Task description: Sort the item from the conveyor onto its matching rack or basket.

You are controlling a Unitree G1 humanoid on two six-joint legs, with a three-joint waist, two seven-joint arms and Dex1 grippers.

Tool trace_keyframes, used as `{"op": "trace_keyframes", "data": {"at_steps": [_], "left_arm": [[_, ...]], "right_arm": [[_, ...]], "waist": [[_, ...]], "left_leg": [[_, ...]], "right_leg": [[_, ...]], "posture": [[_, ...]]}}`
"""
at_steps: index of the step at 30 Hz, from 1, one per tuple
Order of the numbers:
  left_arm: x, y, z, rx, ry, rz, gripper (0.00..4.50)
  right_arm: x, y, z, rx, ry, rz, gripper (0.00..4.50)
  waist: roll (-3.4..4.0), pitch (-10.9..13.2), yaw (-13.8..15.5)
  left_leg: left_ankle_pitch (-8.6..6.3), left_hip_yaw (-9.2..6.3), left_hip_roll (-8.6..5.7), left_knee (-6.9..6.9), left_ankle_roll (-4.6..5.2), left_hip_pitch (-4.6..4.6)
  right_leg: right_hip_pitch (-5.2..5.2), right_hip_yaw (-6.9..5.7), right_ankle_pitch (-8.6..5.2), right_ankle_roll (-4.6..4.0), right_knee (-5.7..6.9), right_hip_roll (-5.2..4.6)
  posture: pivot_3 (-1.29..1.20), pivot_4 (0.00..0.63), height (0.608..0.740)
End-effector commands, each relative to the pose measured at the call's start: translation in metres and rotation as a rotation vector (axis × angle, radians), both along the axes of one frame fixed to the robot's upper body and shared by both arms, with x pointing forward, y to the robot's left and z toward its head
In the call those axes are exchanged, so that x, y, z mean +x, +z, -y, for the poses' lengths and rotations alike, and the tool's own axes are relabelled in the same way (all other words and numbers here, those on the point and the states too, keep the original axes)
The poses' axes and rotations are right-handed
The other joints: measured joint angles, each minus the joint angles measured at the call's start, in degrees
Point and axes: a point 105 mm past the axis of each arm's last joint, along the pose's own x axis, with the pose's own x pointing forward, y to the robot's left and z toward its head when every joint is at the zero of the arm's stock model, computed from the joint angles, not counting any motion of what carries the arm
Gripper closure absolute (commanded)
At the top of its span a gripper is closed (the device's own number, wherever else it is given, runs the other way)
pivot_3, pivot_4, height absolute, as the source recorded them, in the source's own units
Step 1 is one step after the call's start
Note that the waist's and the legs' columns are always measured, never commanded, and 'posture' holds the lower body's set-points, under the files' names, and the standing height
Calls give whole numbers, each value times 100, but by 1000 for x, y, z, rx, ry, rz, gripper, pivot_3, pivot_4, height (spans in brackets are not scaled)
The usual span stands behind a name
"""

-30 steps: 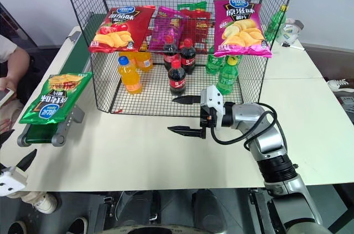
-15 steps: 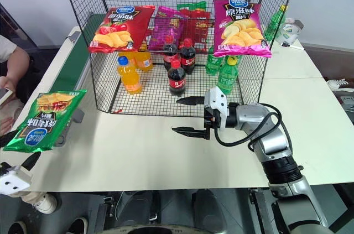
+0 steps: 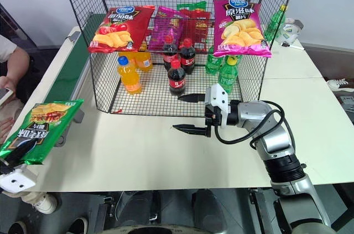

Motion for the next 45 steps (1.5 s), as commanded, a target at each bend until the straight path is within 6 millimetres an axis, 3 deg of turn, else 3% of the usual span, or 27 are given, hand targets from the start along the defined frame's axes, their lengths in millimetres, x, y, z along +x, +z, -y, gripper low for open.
{"op": "trace_keyframes", "data": {"at_steps": [1,4,9,13,16,21,26,33,40,45], "left_arm": [[-1,21,5,-39,-43,41,4417],[-4,33,13,-111,-97,35,4417],[-8,72,39,-597,-218,-86,4417],[-13,103,61,-882,-328,-259,4417],[-17,130,85,-1085,-439,-363,4417],[-31,154,132,-1386,-643,-628,4417],[-26,164,153,-1521,-788,-766,4417],[-8,165,176,-1608,-939,-906,4417],[7,165,183,-1613,-1027,-968,4417],[13,169,187,-1643,-1091,-1000,4417]], "right_arm": [[-1,14,1,8,7,69,0],[-1,12,0,7,9,71,0],[1,9,1,14,10,70,0],[5,9,3,13,5,72,0],[8,11,5,18,0,72,0],[8,18,9,77,-12,15,0],[-7,33,21,252,69,-336,0],[-27,51,30,362,201,-556,0],[-46,50,26,343,290,-632,0],[-44,52,6,377,312,-587,0]], "waist": [[0,0,0],[0,0,-1],[0,0,-1],[1,1,-7],[3,2,-6],[5,3,4],[13,8,43],[17,10,15],[20,12,25],[20,12,17]], "left_leg": [[0,0,0,0,0,0],[0,0,1,0,0,0],[0,-1,1,-2,-4,0],[1,-2,1,-2,-6,1],[2,-2,-1,-1,-5,2],[2,-3,-3,6,-3,3],[2,-9,-3,18,-2,5],[2,-9,1,25,-2,13],[2,-8,4,28,-1,8],[2,-9,6,32,-2,5]], "right_leg": [[0,0,0,0,0,0],[0,0,0,0,0,-1],[1,-1,0,-3,-6,-7],[4,-3,-1,-4,-10,-7],[8,-4,-1,-3,-13,-4],[15,-4,0,0,-14,8],[21,-6,0,0,-4,18],[26,1,-1,0,5,35],[17,8,-2,2,9,43],[15,12,-1,2,10,56]], "posture": [[0,150,739],[0,150,739],[0,150,739],[0,150,739],[0,150,739],[0,150,739],[0,150,739],[0,150,739],[0,150,739],[0,150,739]]}}
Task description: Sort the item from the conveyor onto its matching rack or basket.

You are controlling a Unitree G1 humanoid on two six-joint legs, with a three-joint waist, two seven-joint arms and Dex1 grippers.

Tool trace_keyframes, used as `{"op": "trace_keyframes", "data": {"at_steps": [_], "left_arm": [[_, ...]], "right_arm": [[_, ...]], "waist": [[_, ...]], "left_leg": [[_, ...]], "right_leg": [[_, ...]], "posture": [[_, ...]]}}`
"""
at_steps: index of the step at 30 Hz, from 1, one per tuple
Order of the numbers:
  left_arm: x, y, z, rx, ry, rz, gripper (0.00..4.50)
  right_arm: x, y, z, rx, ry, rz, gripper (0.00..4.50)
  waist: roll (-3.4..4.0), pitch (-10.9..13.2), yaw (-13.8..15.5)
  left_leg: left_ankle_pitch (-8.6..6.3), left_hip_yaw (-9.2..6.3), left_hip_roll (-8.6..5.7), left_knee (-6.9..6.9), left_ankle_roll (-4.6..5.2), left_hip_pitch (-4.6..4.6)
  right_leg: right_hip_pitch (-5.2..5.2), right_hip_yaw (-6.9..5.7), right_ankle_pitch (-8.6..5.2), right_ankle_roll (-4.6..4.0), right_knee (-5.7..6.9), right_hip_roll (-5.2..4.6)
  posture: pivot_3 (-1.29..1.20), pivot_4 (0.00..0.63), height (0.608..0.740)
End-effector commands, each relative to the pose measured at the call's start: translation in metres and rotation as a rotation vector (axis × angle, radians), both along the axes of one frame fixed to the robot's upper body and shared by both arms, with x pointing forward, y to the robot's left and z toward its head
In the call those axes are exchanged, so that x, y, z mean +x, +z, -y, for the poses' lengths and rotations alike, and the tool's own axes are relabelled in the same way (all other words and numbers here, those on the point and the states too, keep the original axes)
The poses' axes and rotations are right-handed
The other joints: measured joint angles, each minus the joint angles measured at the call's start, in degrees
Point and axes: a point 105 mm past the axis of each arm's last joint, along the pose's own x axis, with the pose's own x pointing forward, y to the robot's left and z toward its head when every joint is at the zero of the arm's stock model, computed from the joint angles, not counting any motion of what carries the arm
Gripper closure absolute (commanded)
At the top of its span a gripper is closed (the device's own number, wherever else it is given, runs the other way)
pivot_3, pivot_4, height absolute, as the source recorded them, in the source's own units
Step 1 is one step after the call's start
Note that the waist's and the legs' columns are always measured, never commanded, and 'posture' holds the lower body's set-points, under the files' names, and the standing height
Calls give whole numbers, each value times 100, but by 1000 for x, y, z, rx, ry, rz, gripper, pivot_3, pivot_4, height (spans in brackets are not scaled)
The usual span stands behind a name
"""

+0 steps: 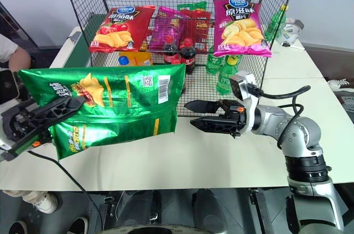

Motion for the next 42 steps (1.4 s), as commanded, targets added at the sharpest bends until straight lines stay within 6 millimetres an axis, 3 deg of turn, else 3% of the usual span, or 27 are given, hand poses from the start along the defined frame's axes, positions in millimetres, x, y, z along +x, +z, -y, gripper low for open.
{"op": "trace_keyframes", "data": {"at_steps": [1,15,19,25,29,33,36,39,42], "left_arm": [[1,2,1,-26,-31,-2,4417],[20,-25,5,-2,-5,-14,4417],[25,-29,4,-3,27,8,4500],[27,-36,5,15,42,29,4500],[31,-42,3,52,98,36,4500],[35,-46,-7,84,167,31,3208],[36,-48,-19,97,230,36,1675],[34,-52,-32,112,292,29,207],[41,-54,-50,132,433,79,45]], "right_arm": [[-5,12,-11,41,38,47,0],[-16,14,-40,59,141,36,0],[-17,9,-43,30,144,28,1276],[-16,6,-46,14,145,3,4378],[-15,4,-46,3,138,11,4450],[-7,0,-41,-37,76,58,4500],[2,2,-37,-81,-26,161,4500],[12,-1,-32,-213,-157,417,4500],[13,14,-28,-272,-243,711,4500]], "waist": [[0,0,-2],[0,0,7],[0,0,8],[0,0,11],[-1,0,12],[0,0,8],[0,0,7],[0,0,5],[0,1,16]], "left_leg": [[0,0,1,0,0,0],[0,-2,1,2,0,-4],[0,-2,2,2,0,-5],[0,-3,-1,2,0,-6],[0,-3,-1,2,0,-6],[0,-3,-1,2,0,-6],[0,-3,-1,1,0,-7],[0,-3,-1,1,0,-9],[0,-2,-3,1,0,-16]], "right_leg": [[-1,4,0,0,1,3],[-4,4,0,0,1,3],[-5,4,0,0,1,1],[-5,2,0,0,1,-12],[-5,1,0,0,1,-14],[-6,1,0,0,1,-15],[-6,0,0,0,1,-17],[-9,-1,0,0,0,-19],[-16,-1,0,1,-2,-21]], "posture": [[0,150,739],[0,150,739],[0,150,739],[0,150,739],[0,150,739],[0,150,739],[0,150,739],[0,150,739],[0,150,739]]}}
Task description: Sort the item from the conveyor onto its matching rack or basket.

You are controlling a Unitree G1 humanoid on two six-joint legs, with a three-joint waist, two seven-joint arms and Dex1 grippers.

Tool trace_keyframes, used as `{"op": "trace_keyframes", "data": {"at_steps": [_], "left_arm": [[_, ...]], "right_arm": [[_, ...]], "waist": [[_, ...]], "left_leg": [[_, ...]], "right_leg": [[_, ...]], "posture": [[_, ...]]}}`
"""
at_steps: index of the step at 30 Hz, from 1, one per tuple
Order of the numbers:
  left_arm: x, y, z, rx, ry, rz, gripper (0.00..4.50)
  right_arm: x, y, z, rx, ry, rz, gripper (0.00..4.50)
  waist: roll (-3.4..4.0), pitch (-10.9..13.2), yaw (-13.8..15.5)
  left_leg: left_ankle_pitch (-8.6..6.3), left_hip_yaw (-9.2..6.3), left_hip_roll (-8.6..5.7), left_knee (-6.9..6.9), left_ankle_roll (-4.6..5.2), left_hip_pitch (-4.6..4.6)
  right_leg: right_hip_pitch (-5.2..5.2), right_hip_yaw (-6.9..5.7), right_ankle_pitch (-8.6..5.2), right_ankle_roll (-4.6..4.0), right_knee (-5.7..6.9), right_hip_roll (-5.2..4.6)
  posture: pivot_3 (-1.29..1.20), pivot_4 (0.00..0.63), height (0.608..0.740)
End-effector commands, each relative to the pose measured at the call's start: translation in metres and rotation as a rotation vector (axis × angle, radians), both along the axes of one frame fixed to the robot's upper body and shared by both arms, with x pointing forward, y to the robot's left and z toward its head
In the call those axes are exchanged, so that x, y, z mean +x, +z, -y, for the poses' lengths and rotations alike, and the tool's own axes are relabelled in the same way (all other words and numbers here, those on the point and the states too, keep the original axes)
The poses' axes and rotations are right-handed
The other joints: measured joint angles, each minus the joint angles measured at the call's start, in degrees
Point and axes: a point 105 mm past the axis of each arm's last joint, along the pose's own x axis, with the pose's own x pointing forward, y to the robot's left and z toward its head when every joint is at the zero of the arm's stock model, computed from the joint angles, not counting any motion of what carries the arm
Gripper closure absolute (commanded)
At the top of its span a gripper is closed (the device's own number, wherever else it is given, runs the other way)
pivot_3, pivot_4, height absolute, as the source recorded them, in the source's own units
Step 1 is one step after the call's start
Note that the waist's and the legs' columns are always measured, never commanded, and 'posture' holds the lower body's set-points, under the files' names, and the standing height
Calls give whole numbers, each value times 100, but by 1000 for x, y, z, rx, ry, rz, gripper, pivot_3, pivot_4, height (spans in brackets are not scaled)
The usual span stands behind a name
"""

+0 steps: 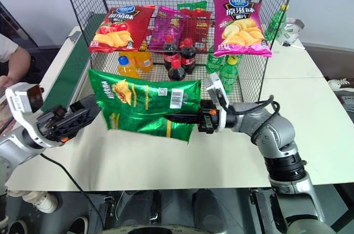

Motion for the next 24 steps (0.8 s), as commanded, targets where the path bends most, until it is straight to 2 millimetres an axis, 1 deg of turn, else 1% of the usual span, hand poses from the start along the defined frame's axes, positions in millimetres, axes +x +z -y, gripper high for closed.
{"op": "trace_keyframes", "data": {"at_steps": [1,2,4,5,6,7,8,9,11,12,14,15,17,19,21,22,24], "left_arm": [[7,8,-24,38,160,110,45],[8,7,-27,49,185,119,45],[12,8,-33,64,241,152,45],[16,9,-35,88,279,186,45],[19,10,-36,94,289,198,45],[21,10,-37,104,298,210,45],[24,12,-37,114,310,233,45],[25,14,-37,115,313,245,45],[29,14,-36,130,316,261,45],[31,14,-35,136,323,270,45],[36,14,-35,152,343,292,45],[38,15,-35,141,350,295,45],[40,13,-32,164,351,309,45],[40,12,-28,165,344,313,45],[40,10,-24,176,337,317,45],[40,9,-23,182,333,315,45],[41,6,-22,208,334,318,45]], "right_arm": [[-7,32,-2,-46,-33,393,4500],[-11,41,-3,-48,-32,455,4500],[-8,53,-5,-91,-73,645,4500],[-7,63,-7,-86,-93,715,4500],[0,72,-7,-128,-158,869,4500],[4,79,-7,-145,-190,965,4500],[4,86,-7,-124,-208,997,4500],[9,93,-5,-130,-254,1075,4500],[13,106,0,-104,-309,1132,4500],[21,109,4,-171,-355,1220,4500],[29,114,10,-230,-407,1337,4500],[36,115,15,-282,-453,1384,4500],[43,115,19,-310,-493,1431,4500],[54,118,26,-351,-574,1466,4500],[72,114,31,-454,-661,1479,4500],[78,113,32,-486,-696,1474,4500],[85,107,26,-558,-697,1510,4500]], "waist": [[0,0,11],[0,0,14],[-1,0,15],[-1,0,14],[-1,1,11],[-2,1,12],[-2,1,11],[-3,0,16],[-4,0,26],[-3,0,23],[-3,0,29],[-3,0,29],[-5,-1,18],[-4,-1,3],[-4,-1,-21],[-4,0,-30],[-4,-1,-30]], "left_leg": [[0,0,-1,0,0,-1],[0,-1,-1,0,0,-1],[0,0,-1,0,0,-1],[0,0,-1,0,0,-1],[0,1,-3,0,0,0],[0,1,-3,0,0,0],[0,0,-3,1,-1,0],[0,0,-3,1,-1,1],[0,1,-3,0,-1,0],[1,1,-4,1,-1,-2],[1,3,-7,1,-1,-2],[1,3,-7,1,-1,-2],[1,4,-6,1,-1,-2],[1,4,-5,0,-1,-2],[1,5,-4,0,-2,-2],[2,6,-4,0,-3,-2],[4,8,-3,0,-6,-2]], "right_leg": [[-1,0,0,0,0,-1],[0,-2,0,0,0,-1],[0,-2,0,0,0,-1],[0,-2,0,1,0,-2],[1,-2,1,1,0,-5],[1,-3,1,1,0,-5],[1,-5,1,1,1,-5],[1,-5,1,1,1,-4],[2,-6,1,1,0,-5],[1,-5,1,1,-2,-7],[1,-6,1,1,-4,-11],[2,-6,1,1,-6,-11],[2,-6,1,1,-6,-11],[1,-6,1,1,-5,-10],[0,-5,1,1,-1,-10],[-1,-4,1,1,0,-10],[-7,0,1,1,7,-10]], "posture": [[0,150,739],[0,150,739],[0,150,739],[0,150,739],[0,150,739],[0,150,739],[0,150,739],[0,150,739],[0,150,739],[0,150,739],[0,150,739],[0,150,739],[0,150,739],[0,150,739],[0,150,739],[0,150,739],[0,150,739]]}}
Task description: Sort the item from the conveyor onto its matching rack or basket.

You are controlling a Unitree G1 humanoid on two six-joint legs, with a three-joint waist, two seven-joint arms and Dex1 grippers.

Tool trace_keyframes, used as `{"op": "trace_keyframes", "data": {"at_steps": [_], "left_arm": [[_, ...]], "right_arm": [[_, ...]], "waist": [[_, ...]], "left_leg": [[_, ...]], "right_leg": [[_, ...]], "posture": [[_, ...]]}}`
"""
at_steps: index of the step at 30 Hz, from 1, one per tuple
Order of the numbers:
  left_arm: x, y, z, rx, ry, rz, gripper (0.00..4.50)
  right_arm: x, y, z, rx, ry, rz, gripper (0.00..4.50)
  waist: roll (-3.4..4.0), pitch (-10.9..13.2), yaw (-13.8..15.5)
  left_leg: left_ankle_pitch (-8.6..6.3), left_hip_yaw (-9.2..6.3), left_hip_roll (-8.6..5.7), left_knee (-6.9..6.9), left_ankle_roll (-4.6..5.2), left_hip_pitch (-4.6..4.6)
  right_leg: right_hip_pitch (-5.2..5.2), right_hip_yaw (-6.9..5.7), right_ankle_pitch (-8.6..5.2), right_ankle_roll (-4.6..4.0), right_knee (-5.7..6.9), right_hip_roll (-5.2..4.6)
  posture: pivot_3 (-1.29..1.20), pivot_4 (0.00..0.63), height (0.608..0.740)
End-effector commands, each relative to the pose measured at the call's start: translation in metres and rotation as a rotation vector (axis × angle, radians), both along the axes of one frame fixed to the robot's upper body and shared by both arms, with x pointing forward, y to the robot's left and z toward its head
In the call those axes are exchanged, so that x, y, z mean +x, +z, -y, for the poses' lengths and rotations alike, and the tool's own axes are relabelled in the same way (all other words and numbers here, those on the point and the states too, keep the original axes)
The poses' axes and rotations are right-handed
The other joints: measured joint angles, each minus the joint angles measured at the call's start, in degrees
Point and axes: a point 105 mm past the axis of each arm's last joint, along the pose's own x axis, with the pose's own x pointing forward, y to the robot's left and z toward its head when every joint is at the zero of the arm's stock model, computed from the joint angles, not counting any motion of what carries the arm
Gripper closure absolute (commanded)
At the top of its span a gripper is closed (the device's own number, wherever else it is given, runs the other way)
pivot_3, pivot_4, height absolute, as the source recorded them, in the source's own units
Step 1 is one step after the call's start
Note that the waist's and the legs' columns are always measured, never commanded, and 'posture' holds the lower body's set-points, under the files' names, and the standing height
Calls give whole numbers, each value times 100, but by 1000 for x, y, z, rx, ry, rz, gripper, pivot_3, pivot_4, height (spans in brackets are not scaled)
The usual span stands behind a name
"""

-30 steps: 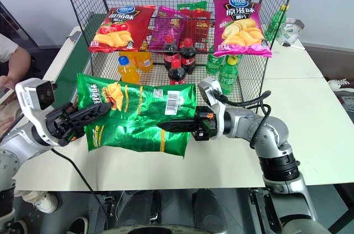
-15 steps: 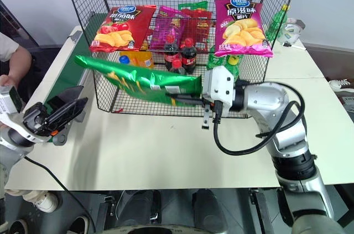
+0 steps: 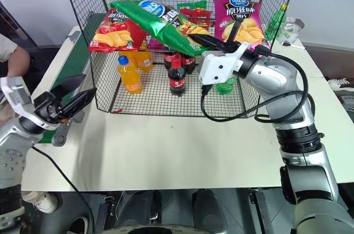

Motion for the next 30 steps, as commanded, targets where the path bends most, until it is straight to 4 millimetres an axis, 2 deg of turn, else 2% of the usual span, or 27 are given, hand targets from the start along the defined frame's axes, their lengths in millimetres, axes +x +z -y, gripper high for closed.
{"op": "trace_keyframes", "data": {"at_steps": [1,5,8,17,21,25,30], "left_arm": [[-2,7,4,47,6,57,45],[-2,5,5,42,24,64,45],[-2,3,4,56,46,71,45],[-4,-1,7,61,61,90,45],[-2,1,7,40,70,95,45],[-1,1,8,49,60,93,45],[-1,2,9,42,63,95,45]], "right_arm": [[8,7,-8,-53,-79,90,4500],[31,-3,-8,16,-214,-7,4500],[36,-5,-12,79,-256,-32,4500],[50,-2,3,110,-391,-28,4500],[57,-14,3,72,-440,-69,4500],[60,-24,-7,74,-428,-97,4500],[65,-19,-16,157,-404,-125,4500]], "waist": [[0,0,5],[0,0,3],[0,0,22],[0,0,11],[0,0,7],[0,0,6],[0,0,-2]], "left_leg": [[0,0,0,0,0,0],[1,4,2,-1,-1,-1],[1,3,0,-1,-2,-4],[1,3,-2,-1,-1,-7],[1,3,-2,-1,-1,-7],[1,3,-2,-1,-1,-7],[1,3,-1,-1,-1,-7]], "right_leg": [[-2,1,0,0,1,1],[-5,5,0,0,3,2],[-6,3,0,0,4,0],[-9,1,0,0,4,-3],[-10,1,0,0,4,-3],[-10,2,0,0,5,-2],[-10,1,0,0,6,-1]], "posture": [[0,150,739],[0,150,739],[0,150,739],[0,150,739],[0,150,739],[0,150,739],[0,150,739]]}}
